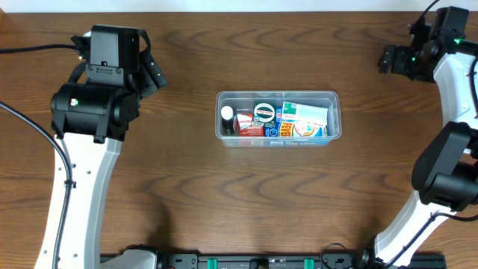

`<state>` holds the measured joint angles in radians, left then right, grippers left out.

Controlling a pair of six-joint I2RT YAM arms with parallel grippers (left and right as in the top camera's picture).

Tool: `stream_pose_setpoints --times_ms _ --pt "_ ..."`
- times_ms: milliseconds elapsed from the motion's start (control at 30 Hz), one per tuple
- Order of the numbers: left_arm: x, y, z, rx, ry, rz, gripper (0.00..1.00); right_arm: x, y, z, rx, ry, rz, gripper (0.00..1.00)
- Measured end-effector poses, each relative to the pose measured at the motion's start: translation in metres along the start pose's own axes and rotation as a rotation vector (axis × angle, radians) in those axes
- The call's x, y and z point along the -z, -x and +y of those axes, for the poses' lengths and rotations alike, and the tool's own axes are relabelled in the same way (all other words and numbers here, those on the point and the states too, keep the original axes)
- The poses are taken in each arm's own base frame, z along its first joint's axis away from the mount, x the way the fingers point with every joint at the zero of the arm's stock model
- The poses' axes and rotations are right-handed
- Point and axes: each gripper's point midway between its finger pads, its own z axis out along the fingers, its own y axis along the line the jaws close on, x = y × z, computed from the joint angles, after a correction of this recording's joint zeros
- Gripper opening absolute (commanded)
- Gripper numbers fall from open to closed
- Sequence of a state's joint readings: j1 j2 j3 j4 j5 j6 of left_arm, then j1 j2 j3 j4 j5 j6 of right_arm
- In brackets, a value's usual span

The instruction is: Pack container

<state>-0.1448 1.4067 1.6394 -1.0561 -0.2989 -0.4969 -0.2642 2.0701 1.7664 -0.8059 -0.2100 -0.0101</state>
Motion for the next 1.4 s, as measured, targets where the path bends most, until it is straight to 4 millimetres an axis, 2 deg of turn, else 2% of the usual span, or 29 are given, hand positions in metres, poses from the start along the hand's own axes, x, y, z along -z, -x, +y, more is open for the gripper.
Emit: stream_pose_setpoints --times_ms 133,233,333,433,500,567,700,900,1100,1200,1300,1400 --pt "0.000 0.001 -0.001 0.001 -0.002 -0.003 0.98 0.010 0.007 0.029 0.010 0.157 -0.034 0.99" --pt "0.000 0.008 -0.005 0.015 -0.021 -0.033 0.98 0.044 0.021 0.049 0.039 0.224 -0.104 0.99" --pt "0.000 0.009 -0.006 0.016 -0.023 -0.036 0.98 0.109 0.035 0.069 0.087 0.243 -0.223 0.99" --pt "0.000 0.009 -0.006 0.015 -0.023 -0.036 0.98 0.201 0.035 0.089 0.149 0.245 -0.373 0.99" --pt "0.000 0.009 -0.006 0.015 -0.022 -0.035 0.98 0.256 0.025 0.100 0.190 0.240 -0.461 0.99" --pt "0.000 0.009 -0.006 0.015 -0.022 -0.035 0.98 0.313 0.003 0.113 0.228 0.240 -0.547 0.99" --pt "0.000 0.009 -0.005 0.015 -0.022 -0.034 0.98 0.382 -0.049 0.128 0.273 0.235 -0.637 0.99" --pt "0.000 0.009 -0.006 0.015 -0.022 -0.035 0.98 0.450 -0.113 0.141 0.335 0.216 -0.781 0.99" --pt "0.000 0.009 -0.005 0.015 -0.022 -0.034 0.98 0.524 -0.184 0.156 0.412 0.199 -1.034 0.99" --pt "0.000 0.009 -0.006 0.015 -0.022 -0.035 0.98 0.552 -0.220 0.162 0.445 0.191 -1.149 0.99" --pt "0.000 0.009 -0.005 0.015 -0.022 -0.034 0.98 0.569 -0.254 0.165 0.471 0.180 -1.234 0.99" --pt "0.000 0.009 -0.006 0.016 -0.023 -0.036 0.98 0.575 -0.278 0.166 0.487 0.171 -1.268 0.99"
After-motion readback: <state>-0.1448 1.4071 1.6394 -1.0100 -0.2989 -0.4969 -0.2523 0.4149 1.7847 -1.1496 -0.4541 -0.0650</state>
